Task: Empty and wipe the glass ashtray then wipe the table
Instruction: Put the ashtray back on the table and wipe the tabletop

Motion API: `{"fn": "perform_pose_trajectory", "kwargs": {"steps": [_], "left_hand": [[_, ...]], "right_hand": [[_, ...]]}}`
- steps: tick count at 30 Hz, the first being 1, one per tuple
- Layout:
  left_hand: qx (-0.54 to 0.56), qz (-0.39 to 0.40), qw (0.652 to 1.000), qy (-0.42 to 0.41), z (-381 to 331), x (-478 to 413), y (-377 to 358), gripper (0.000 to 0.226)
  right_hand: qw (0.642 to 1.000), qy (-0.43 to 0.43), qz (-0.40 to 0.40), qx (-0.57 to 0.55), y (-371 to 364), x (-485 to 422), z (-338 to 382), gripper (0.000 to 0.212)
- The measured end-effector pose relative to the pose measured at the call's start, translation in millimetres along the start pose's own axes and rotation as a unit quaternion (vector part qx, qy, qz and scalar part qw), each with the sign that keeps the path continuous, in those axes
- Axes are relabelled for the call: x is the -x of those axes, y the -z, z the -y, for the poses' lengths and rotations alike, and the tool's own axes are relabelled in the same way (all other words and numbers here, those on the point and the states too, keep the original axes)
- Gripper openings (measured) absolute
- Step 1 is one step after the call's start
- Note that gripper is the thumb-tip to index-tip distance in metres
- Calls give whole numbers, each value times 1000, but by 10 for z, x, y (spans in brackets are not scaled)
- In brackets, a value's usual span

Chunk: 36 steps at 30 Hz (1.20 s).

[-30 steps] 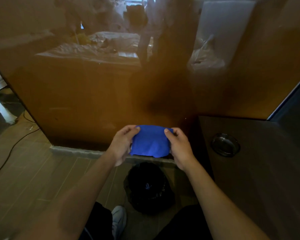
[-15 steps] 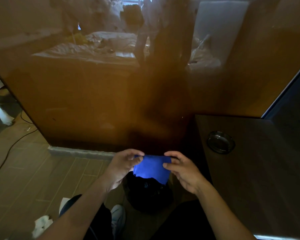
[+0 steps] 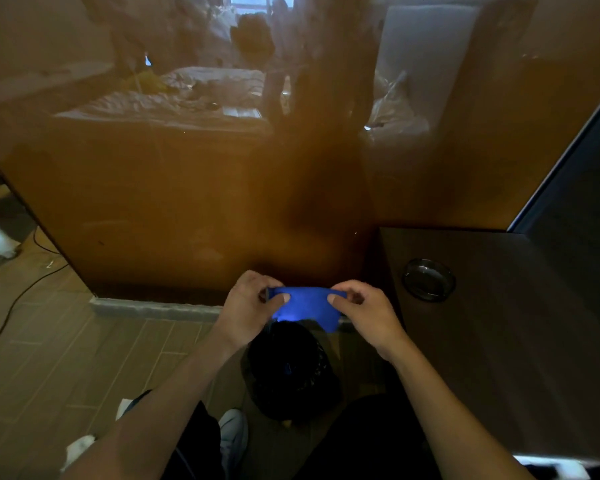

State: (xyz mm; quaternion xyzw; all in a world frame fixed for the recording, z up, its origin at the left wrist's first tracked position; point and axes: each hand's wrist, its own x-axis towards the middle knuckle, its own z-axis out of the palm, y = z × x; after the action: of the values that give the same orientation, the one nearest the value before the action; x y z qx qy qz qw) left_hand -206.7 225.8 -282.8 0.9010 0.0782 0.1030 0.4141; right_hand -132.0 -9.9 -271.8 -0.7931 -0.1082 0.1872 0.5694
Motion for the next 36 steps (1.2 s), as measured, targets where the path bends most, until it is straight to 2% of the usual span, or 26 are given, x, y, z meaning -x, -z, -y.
{"fn": "perform_pose_trajectory", "kwargs": {"steps": [3,5,9,12,15,17,21,23,27,30,33,34,35,36], "left_hand": [[125,57,989,58,-43,5,-4,6],[204,84,971,93,-53,12,-27,16],[314,52,935,155,-114,-5,-166,18],[363,21,911,194,-177,-30,-275,20],[441,48,867,227,-242,-85,-349,18],[450,70,858,238,-315,-186,-439,29],[357,115,905,201,-700,-418,-766,48],[287,151,935,141,-964,-538,-1048,52],[112,208,972,-6,-1463,-688,-1768,58],[1,245,964,-102,-1742,-683,-2253,58],[-63,253,951,-168,-1849,-625,-2545,52],[-74,246,949,-182,-1853,-604,-2608,50],[-75,236,950,-188,-1844,-584,-2637,49],[-71,221,954,-191,-1806,-580,-2629,48]], "right_hand": [[999,-3,17,-34,19,-8,-5,7],[998,-12,27,-58,-8,-7,-1,11],[999,-9,-13,-44,-70,-6,-11,11],[996,-11,-43,-81,-91,-7,-79,6],[988,-47,-69,-132,-47,12,-95,15],[981,-62,-96,-157,87,49,-105,21],[976,-57,-182,-104,558,267,-136,26],[969,-60,-237,-23,839,451,-202,26],[927,-96,-352,83,1309,854,-462,32],[899,-138,-387,150,1522,1106,-733,34],[877,-187,-378,230,1563,1217,-952,41],[859,-207,-375,281,1549,1235,-997,45],[838,-210,-380,332,1532,1244,-1012,46],[824,-176,-391,371,1518,1247,-1008,45]]}}
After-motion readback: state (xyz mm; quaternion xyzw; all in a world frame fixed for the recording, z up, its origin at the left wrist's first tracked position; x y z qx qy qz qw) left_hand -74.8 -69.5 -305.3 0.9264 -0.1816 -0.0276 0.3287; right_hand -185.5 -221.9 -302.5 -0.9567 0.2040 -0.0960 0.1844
